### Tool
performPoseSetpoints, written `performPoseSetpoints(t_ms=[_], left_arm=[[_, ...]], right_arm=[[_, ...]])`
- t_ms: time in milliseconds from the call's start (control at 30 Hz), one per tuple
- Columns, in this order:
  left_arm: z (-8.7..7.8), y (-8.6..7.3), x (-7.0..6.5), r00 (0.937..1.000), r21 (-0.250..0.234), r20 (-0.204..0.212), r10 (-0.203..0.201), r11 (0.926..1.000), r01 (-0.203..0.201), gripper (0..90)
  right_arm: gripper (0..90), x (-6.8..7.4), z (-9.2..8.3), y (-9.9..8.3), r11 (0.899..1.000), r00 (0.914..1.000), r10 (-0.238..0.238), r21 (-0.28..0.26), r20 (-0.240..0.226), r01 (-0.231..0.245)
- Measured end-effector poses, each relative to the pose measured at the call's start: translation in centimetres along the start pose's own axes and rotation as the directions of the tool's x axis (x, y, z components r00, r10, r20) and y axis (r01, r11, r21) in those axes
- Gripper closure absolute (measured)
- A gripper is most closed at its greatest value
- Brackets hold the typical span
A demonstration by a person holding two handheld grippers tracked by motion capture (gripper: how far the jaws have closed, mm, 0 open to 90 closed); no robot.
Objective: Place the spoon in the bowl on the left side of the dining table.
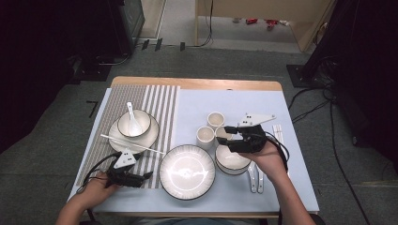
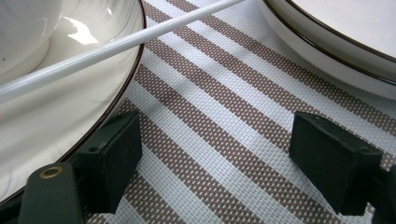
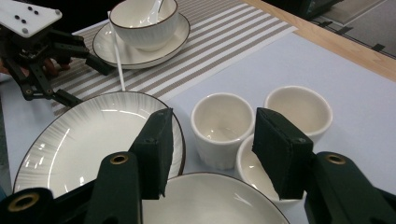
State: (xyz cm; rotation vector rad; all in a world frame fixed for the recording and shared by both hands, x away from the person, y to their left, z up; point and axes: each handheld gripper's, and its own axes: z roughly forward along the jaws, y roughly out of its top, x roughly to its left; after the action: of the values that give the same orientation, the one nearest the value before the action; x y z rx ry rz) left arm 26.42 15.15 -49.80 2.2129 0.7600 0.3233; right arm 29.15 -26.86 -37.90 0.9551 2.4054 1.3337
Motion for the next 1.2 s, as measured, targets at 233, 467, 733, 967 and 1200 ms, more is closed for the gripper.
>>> performPoseSetpoints(t_ms=[233,467,733,967,1200], left_arm=[[0.0,0.0,0.0,1.0000,0.002,0.000,0.002,1.0000,-0.002,17.5],[0.0,0.0,0.0,1.0000,0.003,0.000,0.003,1.0000,-0.003,17.5],[0.0,0.0,0.0,1.0000,0.002,0.000,0.002,1.0000,-0.002,17.5],[0.0,0.0,0.0,1.0000,0.001,0.001,-0.001,1.0000,0.001,17.5],[0.0,0.0,0.0,1.0000,0.003,0.001,0.002,1.0000,-0.002,17.5]], right_arm=[[48.6,-0.6,-0.5,-0.7,1.000,0.9993,0.027,-0.014,0.025,-0.027],[48.8,-1.2,-1.1,-1.1,0.999,0.9988,0.041,-0.015,0.026,-0.041],[49.7,-1.9,-2.0,-1.6,0.998,0.9977,0.059,-0.018,0.032,-0.059],[49.7,-2.3,-2.4,-2.0,0.998,0.9972,0.056,-0.005,0.050,-0.056],[50.6,-2.7,-2.9,-2.5,0.997,0.9956,0.073,-0.010,0.059,-0.073]])
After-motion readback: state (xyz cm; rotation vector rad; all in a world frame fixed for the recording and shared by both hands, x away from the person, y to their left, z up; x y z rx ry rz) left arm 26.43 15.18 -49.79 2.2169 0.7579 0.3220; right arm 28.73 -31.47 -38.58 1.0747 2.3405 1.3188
